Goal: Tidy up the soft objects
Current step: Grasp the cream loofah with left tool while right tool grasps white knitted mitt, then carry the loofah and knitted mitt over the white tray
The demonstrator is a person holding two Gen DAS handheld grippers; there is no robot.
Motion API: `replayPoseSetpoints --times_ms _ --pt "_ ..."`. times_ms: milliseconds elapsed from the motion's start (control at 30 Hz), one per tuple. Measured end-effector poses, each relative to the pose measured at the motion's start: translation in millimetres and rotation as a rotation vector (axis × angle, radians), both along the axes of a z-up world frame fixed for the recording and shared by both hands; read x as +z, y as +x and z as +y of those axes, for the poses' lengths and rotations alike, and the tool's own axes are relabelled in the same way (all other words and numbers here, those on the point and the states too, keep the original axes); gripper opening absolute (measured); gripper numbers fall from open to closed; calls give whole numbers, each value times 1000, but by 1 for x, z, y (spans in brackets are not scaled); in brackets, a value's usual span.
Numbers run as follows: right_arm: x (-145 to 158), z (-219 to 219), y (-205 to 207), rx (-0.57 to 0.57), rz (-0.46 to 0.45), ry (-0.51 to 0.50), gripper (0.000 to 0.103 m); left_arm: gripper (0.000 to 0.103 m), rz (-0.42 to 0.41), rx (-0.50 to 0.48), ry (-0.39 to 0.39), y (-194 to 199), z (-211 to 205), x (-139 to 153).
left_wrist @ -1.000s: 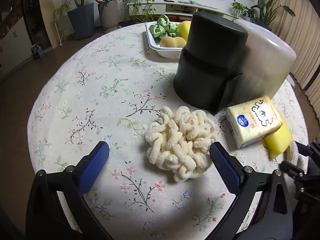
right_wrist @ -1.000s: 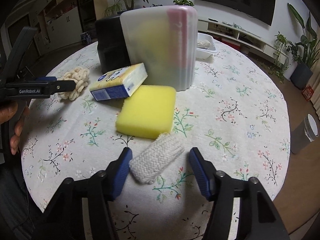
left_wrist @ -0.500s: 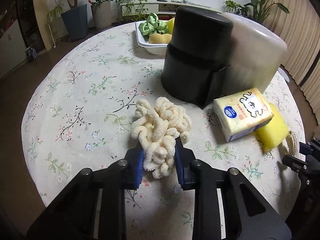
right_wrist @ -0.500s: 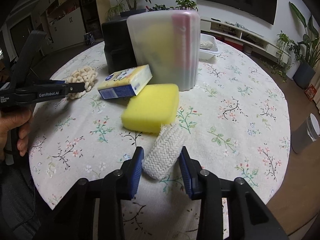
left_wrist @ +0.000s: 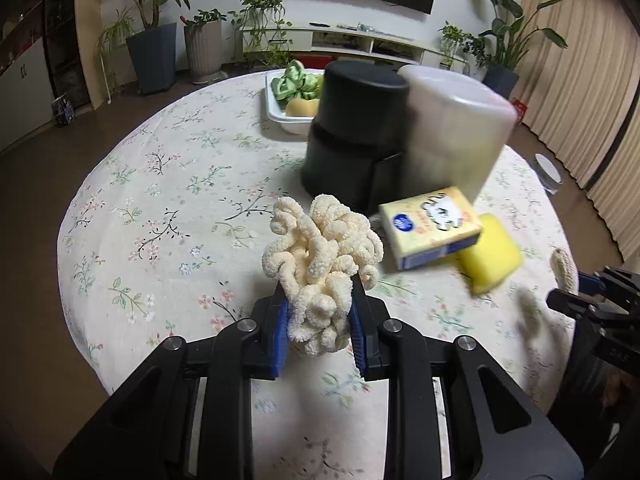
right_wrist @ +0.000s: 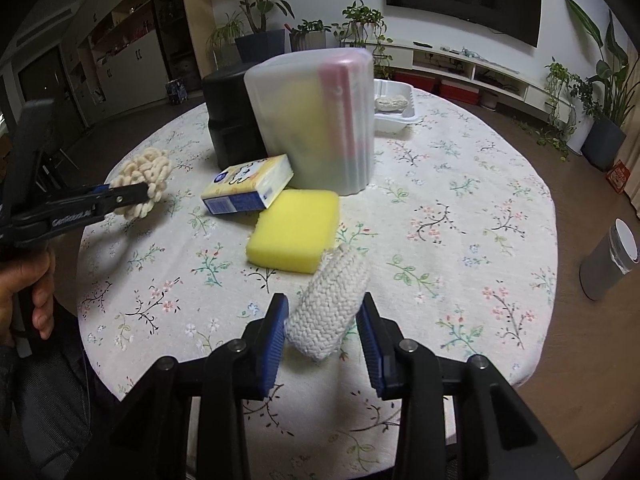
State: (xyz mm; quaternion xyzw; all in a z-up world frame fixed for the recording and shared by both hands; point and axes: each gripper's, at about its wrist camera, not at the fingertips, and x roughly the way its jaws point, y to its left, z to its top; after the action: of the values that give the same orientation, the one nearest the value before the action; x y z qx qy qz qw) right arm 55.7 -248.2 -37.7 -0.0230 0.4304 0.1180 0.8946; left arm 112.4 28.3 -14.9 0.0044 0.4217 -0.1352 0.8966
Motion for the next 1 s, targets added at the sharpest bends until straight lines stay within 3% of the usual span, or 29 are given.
replayPoseSetpoints --times_ms 600,1000 --pt "31 -50 9 -81 -40 -15 38 23 -56 -8 -27 -7 10 42" --pt "60 -82 43 -112 -76 -46 38 23 -97 15 -22 24 25 69"
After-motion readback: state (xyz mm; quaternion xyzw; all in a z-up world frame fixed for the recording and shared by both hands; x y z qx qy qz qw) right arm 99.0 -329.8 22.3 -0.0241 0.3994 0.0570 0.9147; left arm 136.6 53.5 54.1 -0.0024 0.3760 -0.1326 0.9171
